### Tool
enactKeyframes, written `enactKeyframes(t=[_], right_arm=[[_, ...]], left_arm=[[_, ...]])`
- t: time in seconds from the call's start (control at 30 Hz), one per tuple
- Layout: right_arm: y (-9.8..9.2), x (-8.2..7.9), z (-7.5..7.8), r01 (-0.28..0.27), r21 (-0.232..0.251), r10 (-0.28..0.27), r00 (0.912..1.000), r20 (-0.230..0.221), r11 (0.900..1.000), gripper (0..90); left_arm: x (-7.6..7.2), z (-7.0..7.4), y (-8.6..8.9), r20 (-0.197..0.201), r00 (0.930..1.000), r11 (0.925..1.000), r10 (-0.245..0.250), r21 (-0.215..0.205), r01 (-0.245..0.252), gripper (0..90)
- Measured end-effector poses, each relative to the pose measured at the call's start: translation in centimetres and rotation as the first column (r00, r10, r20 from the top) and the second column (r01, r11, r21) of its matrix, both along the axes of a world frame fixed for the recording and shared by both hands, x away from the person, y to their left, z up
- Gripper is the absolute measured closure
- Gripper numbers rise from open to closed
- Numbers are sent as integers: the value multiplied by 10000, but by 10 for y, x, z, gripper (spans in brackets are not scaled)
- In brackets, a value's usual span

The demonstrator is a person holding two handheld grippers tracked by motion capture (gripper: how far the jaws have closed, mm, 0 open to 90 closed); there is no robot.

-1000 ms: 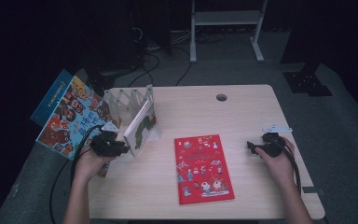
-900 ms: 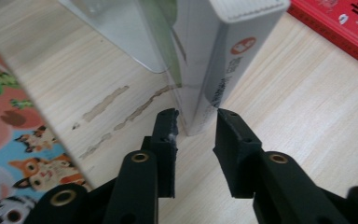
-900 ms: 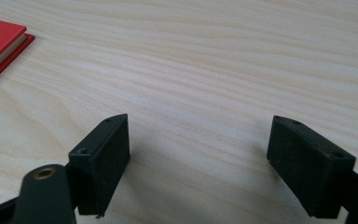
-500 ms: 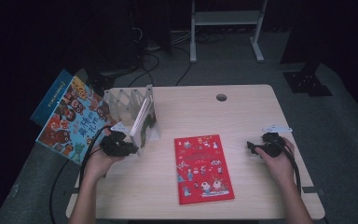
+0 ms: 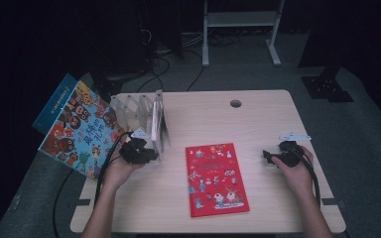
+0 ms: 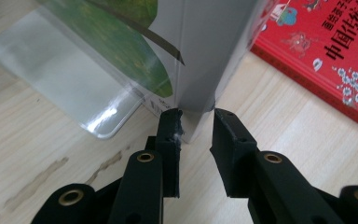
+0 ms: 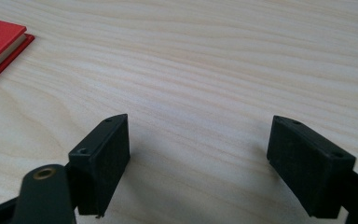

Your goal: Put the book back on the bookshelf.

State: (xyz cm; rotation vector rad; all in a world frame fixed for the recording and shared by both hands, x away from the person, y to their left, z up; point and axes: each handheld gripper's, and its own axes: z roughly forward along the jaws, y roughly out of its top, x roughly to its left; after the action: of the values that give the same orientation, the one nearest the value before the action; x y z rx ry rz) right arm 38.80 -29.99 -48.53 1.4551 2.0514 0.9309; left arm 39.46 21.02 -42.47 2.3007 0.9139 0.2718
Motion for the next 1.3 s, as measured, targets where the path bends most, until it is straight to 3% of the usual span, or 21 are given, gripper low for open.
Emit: enactKeyframes(t=[0.53,0.93,1.2,1.27,1.3], right_arm=[[0,0,0,-3,-5,3,10000,0,10000,200],[0,0,0,-3,-5,3,10000,1,10000,200],[0,0,0,-2,-6,2,10000,0,10000,200],[0,0,0,-5,-5,5,10000,-2,10000,200],[0,0,0,-7,-11,7,10000,-3,10000,200]], left_arm=[[9,-5,-15,180,9998,9991,50,-420,-43,703],[5,-7,-12,42,9999,9996,-116,-265,117,667],[-9,-4,-1,9,9998,9997,-205,-137,205,575],[-15,-4,1,49,9993,9993,-370,22,370,517],[-22,-6,3,277,9985,9989,-469,20,469,453]])
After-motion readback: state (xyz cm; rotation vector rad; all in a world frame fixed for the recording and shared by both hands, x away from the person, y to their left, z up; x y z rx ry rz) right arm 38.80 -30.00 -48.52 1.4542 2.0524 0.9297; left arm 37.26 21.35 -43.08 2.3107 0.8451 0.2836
